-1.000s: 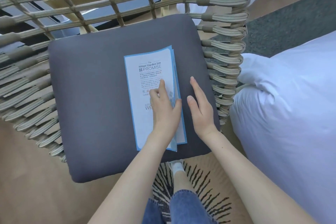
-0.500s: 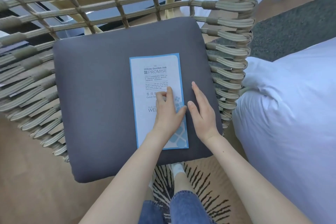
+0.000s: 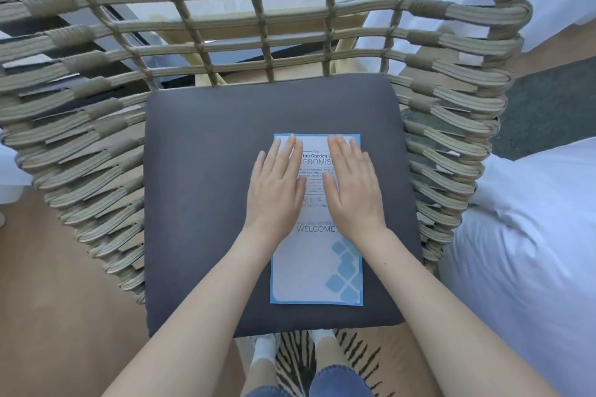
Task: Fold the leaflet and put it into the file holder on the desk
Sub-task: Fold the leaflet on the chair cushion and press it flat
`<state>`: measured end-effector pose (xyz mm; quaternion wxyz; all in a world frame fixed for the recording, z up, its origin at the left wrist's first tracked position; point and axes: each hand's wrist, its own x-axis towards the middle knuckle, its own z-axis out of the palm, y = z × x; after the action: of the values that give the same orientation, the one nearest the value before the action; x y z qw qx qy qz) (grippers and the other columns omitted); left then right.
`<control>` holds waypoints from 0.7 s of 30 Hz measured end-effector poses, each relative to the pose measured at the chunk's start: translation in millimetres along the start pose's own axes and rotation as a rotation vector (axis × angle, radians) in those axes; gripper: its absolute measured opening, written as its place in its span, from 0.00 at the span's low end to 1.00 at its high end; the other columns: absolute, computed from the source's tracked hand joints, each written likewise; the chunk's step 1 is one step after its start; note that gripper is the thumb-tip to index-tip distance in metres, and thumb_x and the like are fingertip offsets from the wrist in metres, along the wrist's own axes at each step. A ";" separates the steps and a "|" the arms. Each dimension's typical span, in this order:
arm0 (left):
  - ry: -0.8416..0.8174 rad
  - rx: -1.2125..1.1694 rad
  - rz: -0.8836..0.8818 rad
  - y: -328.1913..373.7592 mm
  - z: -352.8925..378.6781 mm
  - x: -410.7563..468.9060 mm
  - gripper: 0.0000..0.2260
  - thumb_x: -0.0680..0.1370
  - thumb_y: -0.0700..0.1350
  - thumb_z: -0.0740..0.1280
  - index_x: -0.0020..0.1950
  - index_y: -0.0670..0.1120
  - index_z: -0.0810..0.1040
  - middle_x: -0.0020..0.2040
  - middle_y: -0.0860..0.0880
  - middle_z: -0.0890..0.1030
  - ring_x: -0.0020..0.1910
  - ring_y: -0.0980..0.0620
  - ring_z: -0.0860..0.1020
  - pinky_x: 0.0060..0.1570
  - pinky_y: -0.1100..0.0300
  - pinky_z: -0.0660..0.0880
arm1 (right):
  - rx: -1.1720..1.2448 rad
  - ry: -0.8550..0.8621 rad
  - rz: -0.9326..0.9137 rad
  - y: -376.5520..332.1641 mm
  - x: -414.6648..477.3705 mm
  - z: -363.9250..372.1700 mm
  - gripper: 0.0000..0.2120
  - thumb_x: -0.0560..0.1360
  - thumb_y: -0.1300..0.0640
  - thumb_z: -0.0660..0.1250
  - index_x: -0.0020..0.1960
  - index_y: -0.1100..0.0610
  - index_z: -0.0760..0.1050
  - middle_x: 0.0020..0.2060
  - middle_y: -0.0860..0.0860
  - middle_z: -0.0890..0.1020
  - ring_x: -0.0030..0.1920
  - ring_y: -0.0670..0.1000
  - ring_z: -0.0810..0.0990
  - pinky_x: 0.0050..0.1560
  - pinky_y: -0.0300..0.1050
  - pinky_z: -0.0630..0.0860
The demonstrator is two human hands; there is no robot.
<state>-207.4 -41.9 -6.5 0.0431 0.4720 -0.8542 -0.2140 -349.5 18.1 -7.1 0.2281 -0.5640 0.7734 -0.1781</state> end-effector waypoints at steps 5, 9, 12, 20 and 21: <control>-0.039 0.116 0.092 -20.2 35.8 25.3 0.22 0.83 0.45 0.52 0.77 0.40 0.63 0.77 0.43 0.65 0.77 0.41 0.62 0.74 0.42 0.57 | -0.192 -0.055 -0.045 5.3 32.6 43.0 0.25 0.84 0.54 0.54 0.80 0.58 0.58 0.79 0.54 0.62 0.80 0.56 0.55 0.78 0.54 0.47; -0.013 0.166 0.101 -37.4 66.7 28.7 0.23 0.83 0.46 0.49 0.78 0.41 0.61 0.78 0.44 0.63 0.78 0.44 0.60 0.75 0.43 0.55 | -0.283 -0.020 -0.058 19.5 35.7 66.9 0.27 0.82 0.51 0.48 0.79 0.59 0.61 0.78 0.54 0.64 0.79 0.57 0.58 0.78 0.56 0.51; 0.009 0.161 0.113 -39.5 72.2 30.0 0.23 0.83 0.47 0.50 0.77 0.41 0.62 0.78 0.43 0.64 0.77 0.45 0.61 0.75 0.44 0.55 | -0.289 -0.016 -0.066 21.1 37.5 70.5 0.27 0.82 0.52 0.46 0.79 0.59 0.60 0.78 0.54 0.63 0.79 0.56 0.58 0.78 0.55 0.50; -0.041 0.174 0.116 -69.5 52.4 15.8 0.26 0.82 0.49 0.48 0.79 0.39 0.56 0.79 0.43 0.59 0.78 0.46 0.58 0.77 0.48 0.51 | -0.332 -0.026 -0.025 50.0 22.3 40.3 0.28 0.83 0.52 0.45 0.80 0.60 0.55 0.79 0.55 0.60 0.79 0.55 0.56 0.78 0.48 0.47; -0.033 0.173 0.126 -70.9 54.4 16.0 0.26 0.83 0.48 0.49 0.79 0.39 0.56 0.79 0.43 0.59 0.78 0.46 0.58 0.77 0.48 0.51 | -0.332 -0.020 -0.031 51.6 22.4 41.7 0.28 0.83 0.52 0.45 0.80 0.61 0.55 0.79 0.55 0.60 0.79 0.55 0.57 0.78 0.47 0.47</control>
<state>-175.4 -70.2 -86.6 0.0013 0.4155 -0.8981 -0.1442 -373.0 11.5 -72.7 0.1366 -0.6075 0.7811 -0.0456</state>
